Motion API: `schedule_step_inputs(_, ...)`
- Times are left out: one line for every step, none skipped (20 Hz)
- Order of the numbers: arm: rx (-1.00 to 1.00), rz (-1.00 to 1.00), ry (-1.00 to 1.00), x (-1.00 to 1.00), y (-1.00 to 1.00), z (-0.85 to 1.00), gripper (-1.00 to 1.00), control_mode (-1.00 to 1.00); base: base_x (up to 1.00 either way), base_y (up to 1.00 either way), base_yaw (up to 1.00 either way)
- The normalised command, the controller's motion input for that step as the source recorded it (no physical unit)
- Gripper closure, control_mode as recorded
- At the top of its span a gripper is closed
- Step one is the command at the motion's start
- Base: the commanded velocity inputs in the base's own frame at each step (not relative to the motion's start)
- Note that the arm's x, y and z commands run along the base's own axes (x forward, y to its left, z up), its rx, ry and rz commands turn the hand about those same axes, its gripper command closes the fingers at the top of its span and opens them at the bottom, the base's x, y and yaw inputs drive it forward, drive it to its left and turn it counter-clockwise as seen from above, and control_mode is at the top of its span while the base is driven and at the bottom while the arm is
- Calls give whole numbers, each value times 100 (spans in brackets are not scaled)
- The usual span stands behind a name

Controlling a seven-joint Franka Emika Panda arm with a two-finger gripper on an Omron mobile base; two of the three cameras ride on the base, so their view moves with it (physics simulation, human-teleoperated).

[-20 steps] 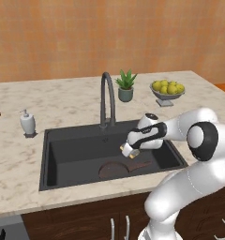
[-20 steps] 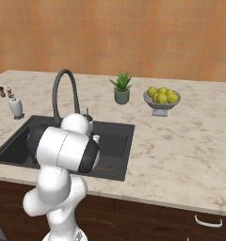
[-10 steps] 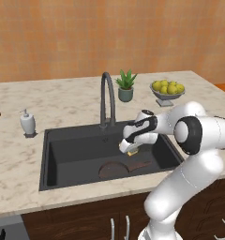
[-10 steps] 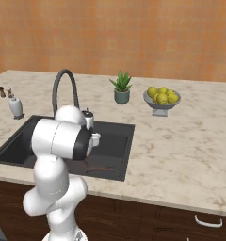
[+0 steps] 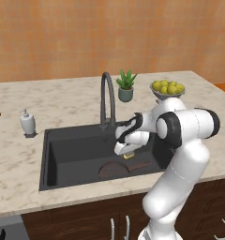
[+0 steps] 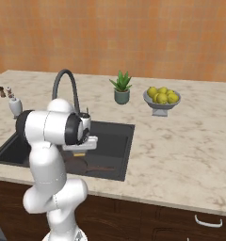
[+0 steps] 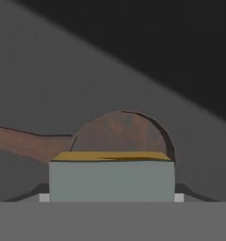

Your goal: Pick the pan and sponge and place them into the sink. Then turn on the water.

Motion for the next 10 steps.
schedule_step_inputs(0,13,0,0,-20,-30,100,-100,0,0,0)
schedule_step_inputs(0,12,0,0,-22,-33,100,-100,0,0,0)
schedule_step_inputs(0,12,0,0,-24,-39,100,-100,0,0,0)
schedule_step_inputs(0,12,0,0,-26,-41,100,-100,0,0,0)
schedule_step_inputs(0,12,0,0,-24,-41,100,-100,0,0,0)
schedule_step_inputs(0,11,0,0,-24,-41,100,-100,0,0,0)
schedule_step_inputs(0,12,0,0,-26,-33,100,-100,0,0,0)
schedule_step_inputs(0,13,0,0,-31,-26,100,-100,0,0,0)
schedule_step_inputs(0,16,0,0,-41,-19,100,-100,0,0,0)
schedule_step_inputs(0,17,2,0,-34,-14,100,-100,0,0,0)
